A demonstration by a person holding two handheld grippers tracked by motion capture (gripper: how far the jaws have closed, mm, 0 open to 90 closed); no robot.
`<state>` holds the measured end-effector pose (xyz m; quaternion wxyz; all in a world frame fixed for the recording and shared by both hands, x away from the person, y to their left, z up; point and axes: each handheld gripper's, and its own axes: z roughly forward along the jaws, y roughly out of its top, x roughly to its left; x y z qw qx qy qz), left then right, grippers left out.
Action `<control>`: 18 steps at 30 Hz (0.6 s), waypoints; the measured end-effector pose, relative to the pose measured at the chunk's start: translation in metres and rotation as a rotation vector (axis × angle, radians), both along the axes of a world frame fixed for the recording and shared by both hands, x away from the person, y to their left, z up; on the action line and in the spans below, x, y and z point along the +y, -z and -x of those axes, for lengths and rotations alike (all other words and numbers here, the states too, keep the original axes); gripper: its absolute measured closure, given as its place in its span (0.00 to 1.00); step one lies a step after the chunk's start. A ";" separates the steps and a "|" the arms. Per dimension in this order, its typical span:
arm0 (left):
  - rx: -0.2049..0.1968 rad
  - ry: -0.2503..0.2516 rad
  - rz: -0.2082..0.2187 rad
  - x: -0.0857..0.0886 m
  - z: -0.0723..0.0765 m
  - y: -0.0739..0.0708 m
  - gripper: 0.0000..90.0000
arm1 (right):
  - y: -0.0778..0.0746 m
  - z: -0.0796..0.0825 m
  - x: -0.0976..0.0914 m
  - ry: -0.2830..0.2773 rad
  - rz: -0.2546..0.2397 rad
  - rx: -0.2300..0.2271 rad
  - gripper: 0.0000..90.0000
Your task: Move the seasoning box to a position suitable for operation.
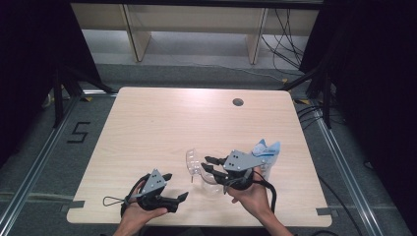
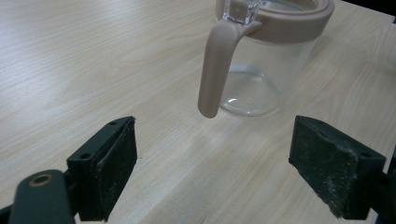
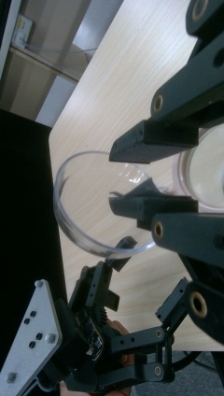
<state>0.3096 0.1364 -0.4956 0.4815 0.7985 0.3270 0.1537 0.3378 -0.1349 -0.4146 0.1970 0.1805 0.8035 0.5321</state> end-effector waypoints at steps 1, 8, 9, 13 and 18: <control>0.000 0.000 0.000 0.000 0.000 0.000 0.16 | -0.001 0.000 -0.003 0.000 -0.003 0.016 0.78; 0.003 0.004 0.010 -0.002 0.001 0.001 0.16 | 0.003 0.004 -0.017 0.025 0.019 0.019 0.60; -0.008 0.013 0.005 -0.002 0.000 0.000 0.16 | 0.004 0.006 -0.023 0.037 0.007 0.034 0.54; -0.009 0.020 -0.002 -0.001 0.001 0.000 0.16 | 0.004 0.012 -0.035 0.037 0.008 0.048 0.48; -0.013 0.015 0.003 -0.001 0.001 -0.001 0.16 | 0.006 0.019 -0.047 0.063 -0.023 0.045 0.44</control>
